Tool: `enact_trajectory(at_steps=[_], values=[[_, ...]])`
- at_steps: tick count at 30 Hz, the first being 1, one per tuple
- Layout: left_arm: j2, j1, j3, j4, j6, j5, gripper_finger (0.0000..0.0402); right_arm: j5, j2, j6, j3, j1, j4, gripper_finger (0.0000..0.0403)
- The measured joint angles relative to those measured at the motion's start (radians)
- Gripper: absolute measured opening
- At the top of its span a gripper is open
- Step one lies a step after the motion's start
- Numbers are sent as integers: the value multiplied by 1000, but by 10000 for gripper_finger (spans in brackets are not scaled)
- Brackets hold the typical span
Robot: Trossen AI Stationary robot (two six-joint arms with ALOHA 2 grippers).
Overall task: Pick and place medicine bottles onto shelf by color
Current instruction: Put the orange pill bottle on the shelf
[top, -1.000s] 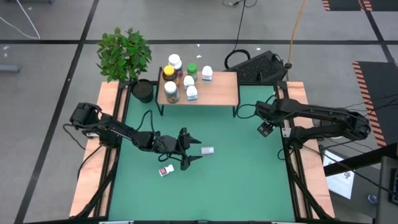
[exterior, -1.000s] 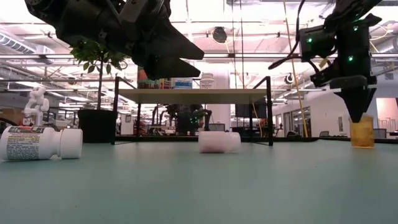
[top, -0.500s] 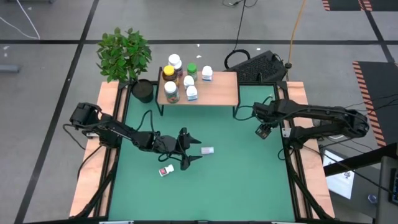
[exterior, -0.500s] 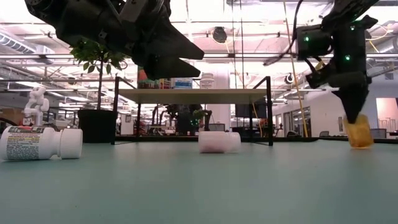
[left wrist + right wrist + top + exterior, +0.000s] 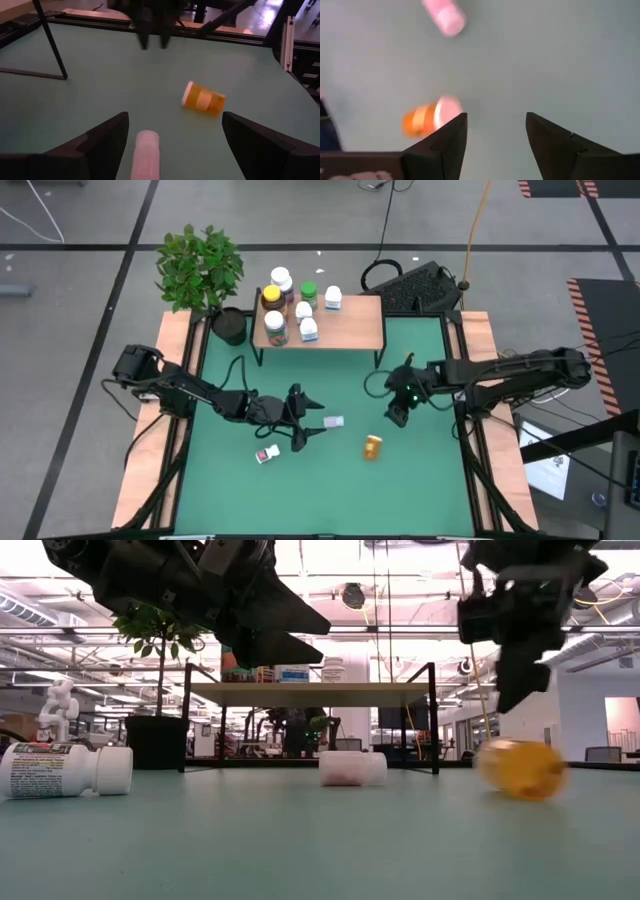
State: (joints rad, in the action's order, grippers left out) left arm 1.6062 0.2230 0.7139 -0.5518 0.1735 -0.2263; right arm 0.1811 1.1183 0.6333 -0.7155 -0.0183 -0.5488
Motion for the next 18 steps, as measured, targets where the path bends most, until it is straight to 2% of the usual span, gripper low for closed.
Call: enact_trajectory(at_steps=[4,8,10,12,15,18], values=[[0,3,0,3,12,0,324,28,0,113,0,106,40,194],[0,4,0,22,12,0,324,36,17,203,0,235,255,194],[0,4,0,60,4,-2,324,1,46,208,-2,274,317,194],[0,1,0,101,13,-24,324,-46,92,208,-2,298,311,194],[0,0,0,149,73,-44,324,-50,172,245,12,308,327,194],[0,16,0,201,139,-43,324,-47,243,340,35,308,462,196]])
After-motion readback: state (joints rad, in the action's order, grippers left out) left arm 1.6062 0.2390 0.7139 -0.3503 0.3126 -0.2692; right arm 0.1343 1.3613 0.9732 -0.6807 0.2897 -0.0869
